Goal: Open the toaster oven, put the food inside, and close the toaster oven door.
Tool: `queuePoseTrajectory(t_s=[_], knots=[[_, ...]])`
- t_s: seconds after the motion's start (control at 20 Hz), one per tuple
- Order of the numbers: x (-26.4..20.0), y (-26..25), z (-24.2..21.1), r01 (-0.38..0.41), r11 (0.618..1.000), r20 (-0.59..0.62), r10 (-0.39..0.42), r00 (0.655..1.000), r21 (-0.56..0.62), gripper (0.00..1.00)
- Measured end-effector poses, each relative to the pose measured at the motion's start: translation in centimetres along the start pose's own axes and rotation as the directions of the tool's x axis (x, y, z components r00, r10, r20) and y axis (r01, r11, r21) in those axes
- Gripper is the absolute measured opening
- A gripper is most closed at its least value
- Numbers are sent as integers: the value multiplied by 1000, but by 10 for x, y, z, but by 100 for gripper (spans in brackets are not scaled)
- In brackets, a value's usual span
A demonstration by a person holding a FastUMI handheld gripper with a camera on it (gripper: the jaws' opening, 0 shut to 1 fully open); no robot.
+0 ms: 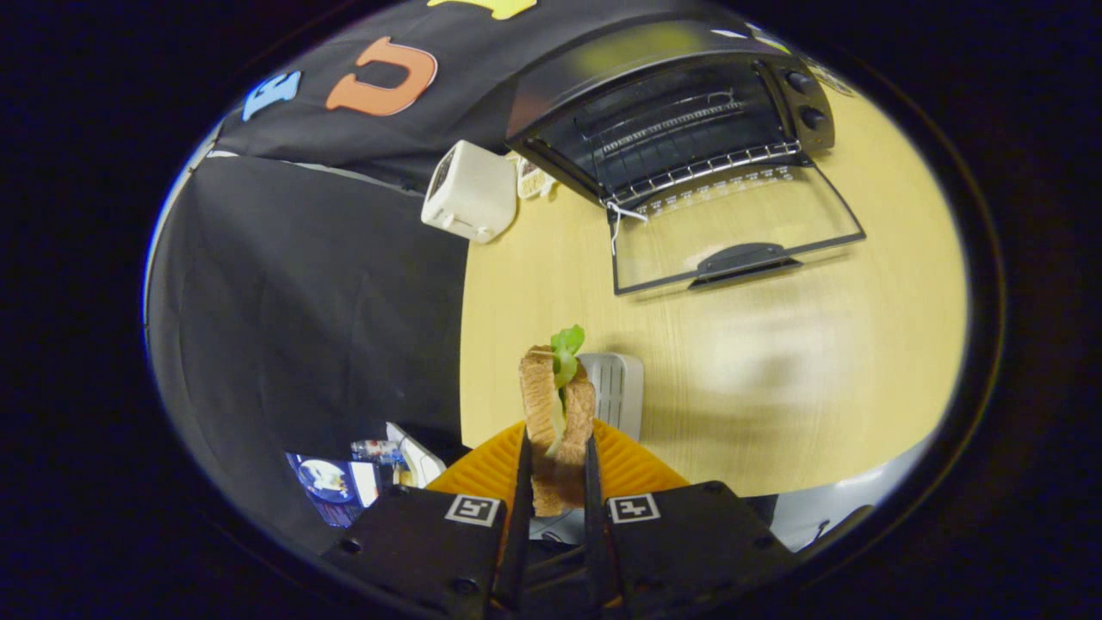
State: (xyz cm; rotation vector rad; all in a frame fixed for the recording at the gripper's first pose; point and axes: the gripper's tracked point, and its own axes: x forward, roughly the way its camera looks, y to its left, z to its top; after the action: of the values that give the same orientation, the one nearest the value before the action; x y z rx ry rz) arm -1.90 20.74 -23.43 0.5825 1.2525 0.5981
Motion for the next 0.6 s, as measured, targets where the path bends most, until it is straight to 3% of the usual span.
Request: queuePoseTrajectory(t_s=[0.15, 0.3, 0.6], knots=[[-20, 2, 33, -57, 997, 124, 51, 991, 47, 33], [-30, -13, 82, -114, 988, 293, 80, 953, 100, 32], [-19, -61, 155, -242, 926, 470, 82, 879, 290, 32]])
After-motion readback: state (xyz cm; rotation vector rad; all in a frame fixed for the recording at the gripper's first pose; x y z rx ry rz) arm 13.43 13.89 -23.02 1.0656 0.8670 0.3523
